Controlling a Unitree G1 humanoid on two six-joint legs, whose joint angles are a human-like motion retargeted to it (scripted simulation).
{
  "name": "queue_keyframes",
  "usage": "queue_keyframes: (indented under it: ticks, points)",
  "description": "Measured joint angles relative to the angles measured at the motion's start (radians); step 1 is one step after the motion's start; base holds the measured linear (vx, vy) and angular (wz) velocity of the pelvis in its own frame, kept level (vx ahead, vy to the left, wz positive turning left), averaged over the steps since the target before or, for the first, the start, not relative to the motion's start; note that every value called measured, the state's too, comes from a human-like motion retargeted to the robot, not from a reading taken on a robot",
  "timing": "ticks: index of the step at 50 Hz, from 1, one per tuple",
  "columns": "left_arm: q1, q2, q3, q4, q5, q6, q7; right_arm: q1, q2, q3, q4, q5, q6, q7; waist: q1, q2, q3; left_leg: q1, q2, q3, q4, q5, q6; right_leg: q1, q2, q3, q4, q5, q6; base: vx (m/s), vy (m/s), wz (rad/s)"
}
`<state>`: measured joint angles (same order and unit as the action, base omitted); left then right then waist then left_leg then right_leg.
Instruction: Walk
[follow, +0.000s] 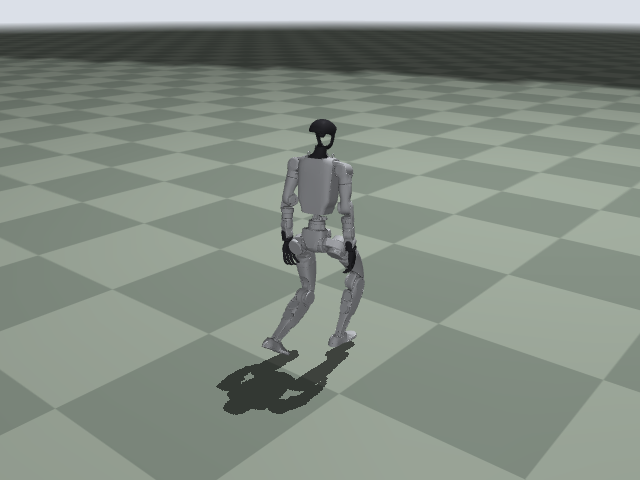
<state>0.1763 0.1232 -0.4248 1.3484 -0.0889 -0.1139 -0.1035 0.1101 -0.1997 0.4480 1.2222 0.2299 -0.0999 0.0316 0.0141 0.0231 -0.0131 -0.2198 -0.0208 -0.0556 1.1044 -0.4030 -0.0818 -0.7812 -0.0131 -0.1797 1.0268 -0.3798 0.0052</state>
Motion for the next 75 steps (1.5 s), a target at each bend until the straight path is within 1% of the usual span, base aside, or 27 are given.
queue_keyframes:
  ticks: [3,5,8,10,11,14,17,20,22,23,25,27,32,35,37,40,42,43,47,50,55,59,65,68,70,72,75]
  points:
    - [-0.007,0.017,0.012,-0.021,-0.012,0.011,0.01,-0.024,-0.017,0.006,-0.007,-0.007,-0.004,-0.021,0.025,0.027,0.029,-0.095,0.099,0.016,0.216,0.036,0.006,0.082,0.033,-0.04,0.012,-0.071,-0.059,0.55,-0.14,0.66]
    - [-0.013,0.028,0.018,-0.036,-0.016,0.016,0.015,-0.038,-0.029,0.007,-0.013,-0.008,-0.006,-0.037,0.045,0.029,0.034,-0.196,0.153,0.036,0.301,0.005,0.042,0.135,0.042,-0.057,-0.006,-0.103,-0.079,0.58,-0.12,0.6]
    - [-0.017,0.043,0.029,-0.052,-0.016,0.018,0.012,-0.042,-0.041,-0.005,-0.023,-0.001,-0.008,-0.058,0.075,0.016,0.028,-0.347,0.175,0.06,0.264,-0.081,0.083,0.225,0.04,-0.075,-0.071,-0.103,-0.076,0.63,-0.08,0.53]
    - [-0.014,0.047,0.033,-0.056,-0.016,0.018,0.006,-0.033,-0.049,-0.017,-0.034,0.003,-0.009,-0.063,0.091,0.004,0.021,-0.422,0.147,0.068,0.148,-0.11,0.083,0.277,0.027,-0.078,-0.107,-0.073,-0.057,0.68,-0.03,0.56]
    - [-0.011,0.047,0.034,-0.056,-0.016,0.019,0.001,-0.026,-0.053,-0.024,-0.039,0.003,-0.009,-0.062,0.09,-0.007,0.015,-0.445,0.112,0.068,0.064,-0.102,0.075,0.296,0.016,-0.065,-0.112,-0.067,-0.041,0.7,-0.01,0.75]
    - [-0.001,0.044,0.032,-0.056,-0.019,0.024,-0.013,-0.004,-0.07,-0.042,-0.051,-0.005,-0.001,-0.05,0.06,-0.054,-0.003,-0.471,-0.03,0.065,-0.201,-0.019,0.047,0.328,-0.044,-0.012,-0.072,-0.061,0.017,0.7,0.0,1.04]
    - [0.013,0.039,0.027,-0.063,-0.015,0.032,-0.022,0.014,-0.081,-0.062,-0.057,-0.015,0.012,-0.029,0.015,-0.107,-0.011,-0.438,-0.171,0.059,-0.347,0.065,0.051,0.315,-0.119,0.051,0.083,-0.027,0.083,0.66,-0.01,0.85]
    - [0.029,0.038,0.023,-0.066,-0.006,0.041,-0.024,0.029,-0.076,-0.081,-0.054,-0.015,0.024,-0.006,-0.017,-0.131,-0.017,-0.42,-0.233,0.063,-0.284,0.017,0.105,0.256,-0.187,0.07,0.297,0.034,0.104,0.63,-0.03,0.31]
    - [0.019,0.048,0.027,-0.072,0.002,0.053,-0.03,0.013,-0.076,-0.095,-0.046,-0.015,0.035,0.018,-0.037,-0.16,0.006,-0.311,-0.27,0.069,-0.356,-0.008,0.141,0.216,-0.247,0.1,0.378,0.026,0.099,0.62,-0.04,0.06]
    - [0.022,0.048,0.023,-0.071,0.007,0.054,-0.025,0.017,-0.069,-0.098,-0.043,-0.017,0.036,0.019,-0.049,-0.166,0.004,-0.3,-0.279,0.073,-0.331,-0.038,0.151,0.186,-0.271,0.101,0.402,-0.001,0.089,0.61,-0.05,-0.07]
    - [0.007,0.057,0.031,-0.073,0.014,0.06,-0.023,-0.001,-0.065,-0.1,-0.034,-0.021,0.042,0.034,-0.057,-0.159,0.019,-0.179,-0.269,0.061,-0.422,-0.057,0.158,0.148,-0.282,0.101,0.358,-0.033,0.071,0.62,-0.07,-0.37]
    - [0.001,0.062,0.033,-0.073,0.017,0.06,-0.02,-0.005,-0.057,-0.097,-0.032,-0.02,0.047,0.046,-0.067,-0.154,0.021,-0.087,-0.252,0.059,-0.482,-0.074,0.158,0.116,-0.284,0.091,0.26,-0.052,0.072,0.6,-0.08,-0.45]
    - [-0.009,0.076,0.043,-0.078,0.029,0.047,-0.017,-0.006,-0.039,-0.092,-0.036,-0.01,0.053,0.072,-0.066,-0.152,0.001,0.112,-0.202,0.082,-0.636,-0.088,0.164,0.08,-0.246,0.072,-0.035,-0.005,0.123,0.52,-0.09,-0.55]
    - [-0.008,0.078,0.055,-0.083,0.03,0.042,-0.007,0.0,-0.033,-0.091,-0.037,-0.019,0.053,0.075,-0.065,-0.174,-0.013,0.15,-0.208,0.11,-0.578,-0.143,0.178,0.062,-0.265,0.073,-0.041,0.006,0.134,0.42,-0.11,-0.37]
    - [-0.01,0.083,0.073,-0.084,0.029,0.04,0.001,0.0,-0.029,-0.092,-0.033,-0.03,0.051,0.075,-0.059,-0.179,-0.023,0.181,-0.198,0.129,-0.541,-0.175,0.179,0.082,-0.268,0.061,-0.012,-0.007,0.115,0.44,-0.13,-0.38]
    - [-0.007,0.088,0.103,-0.08,0.019,0.039,0.009,-0.002,-0.023,-0.092,-0.022,-0.049,0.048,0.07,-0.051,-0.177,-0.023,0.211,-0.169,0.143,-0.443,-0.201,0.164,0.136,-0.246,0.05,0.035,-0.068,0.077,0.42,-0.15,-0.46]
    - [-0.013,0.093,0.125,-0.073,0.009,0.041,0.006,-0.018,-0.019,-0.09,-0.007,-0.061,0.045,0.071,-0.038,-0.129,0.008,0.228,-0.083,0.144,-0.319,-0.208,0.134,0.231,-0.166,0.011,0.0,-0.086,0.05,0.4,-0.15,-0.63]
    - [-0.008,0.09,0.128,-0.072,0.008,0.041,0.006,-0.016,-0.018,-0.089,-0.004,-0.063,0.045,0.071,-0.036,-0.127,0.012,0.215,-0.06,0.16,-0.249,-0.203,0.134,0.243,-0.156,0.015,0.014,-0.1,0.042,0.35,-0.13,-0.58]
    - [-0.012,0.094,0.134,-0.072,0.011,0.046,-0.016,-0.036,-0.018,-0.085,0.003,-0.056,0.047,0.085,-0.008,-0.046,0.011,0.081,0.108,0.174,0.046,-0.183,0.113,0.318,-0.01,-0.014,-0.078,-0.101,0.008,0.33,-0.09,-0.86]
    - [-0.015,0.091,0.127,-0.073,0.02,0.049,-0.033,-0.043,-0.02,-0.085,0.0,-0.042,0.05,0.089,0.016,-0.021,0.005,-0.03,0.16,0.172,0.133,-0.214,0.117,0.354,0.054,0.008,-0.132,-0.106,0.006,0.33,-0.02,-1.14]
    - [-0.026,0.08,0.125,-0.054,0.026,0.053,-0.042,-0.057,-0.021,-0.097,0.008,-0.014,0.057,0.093,0.035,-0.02,0.002,-0.176,0.146,0.115,0.025,-0.275,0.114,0.405,0.096,0.107,-0.188,-0.12,0.03,0.34,0.05,-1.37]
    - [-0.042,0.07,0.13,-0.027,0.025,0.059,-0.036,-0.081,-0.017,-0.107,0.041,-0.006,0.066,0.099,0.029,-0.033,0.007,-0.24,0.082,-0.022,-0.095,-0.241,0.083,0.414,0.11,0.23,-0.178,-0.148,0.045,0.32,0.13,-1.75]
    - [-0.068,0.064,0.152,-0.008,0.0,0.074,-0.026,-0.126,-0.026,-0.116,0.087,-0.034,0.085,0.101,0.019,-0.024,0.024,-0.248,-0.005,-0.296,-0.125,-0.184,0.028,0.393,0.157,0.445,-0.09,-0.185,0.07,0.25,0.26,-2.18]
    - [-0.079,0.069,0.163,-0.009,-0.021,0.083,-0.021,-0.153,-0.046,-0.126,0.094,-0.056,0.094,0.099,0.012,0.002,0.041,-0.211,-0.022,-0.385,-0.101,-0.193,0.011,0.374,0.18,0.523,-0.04,-0.195,0.088,0.17,0.38,-2.16]
    - [-0.075,0.073,0.165,-0.01,-0.03,0.085,-0.014,-0.157,-0.054,-0.133,0.093,-0.068,0.096,0.091,-0.001,0.021,0.052,-0.203,-0.034,-0.402,-0.049,-0.227,0.015,0.347,0.188,0.543,0.012,-0.202,0.097,0.11,0.45,-1.95]
    - [-0.097,0.085,0.171,-0.016,-0.04,0.09,-0.015,-0.187,-0.076,-0.154,0.088,-0.083,0.105,0.085,-0.007,0.047,0.068,-0.17,-0.01,-0.379,-0.078,-0.268,0.025,0.327,0.173,0.532,0.008,-0.195,0.098,0.11,0.46,-1.84]
    - [-0.119,0.103,0.175,-0.028,-0.05,0.093,-0.006,-0.208,-0.093,-0.181,0.076,-0.092,0.11,0.074,-0.031,0.074,0.091,-0.157,0.007,-0.304,-0.089,-0.351,0.065,0.28,0.131,0.49,0.026,-0.176,0.107,0.04,0.48,-1.48]
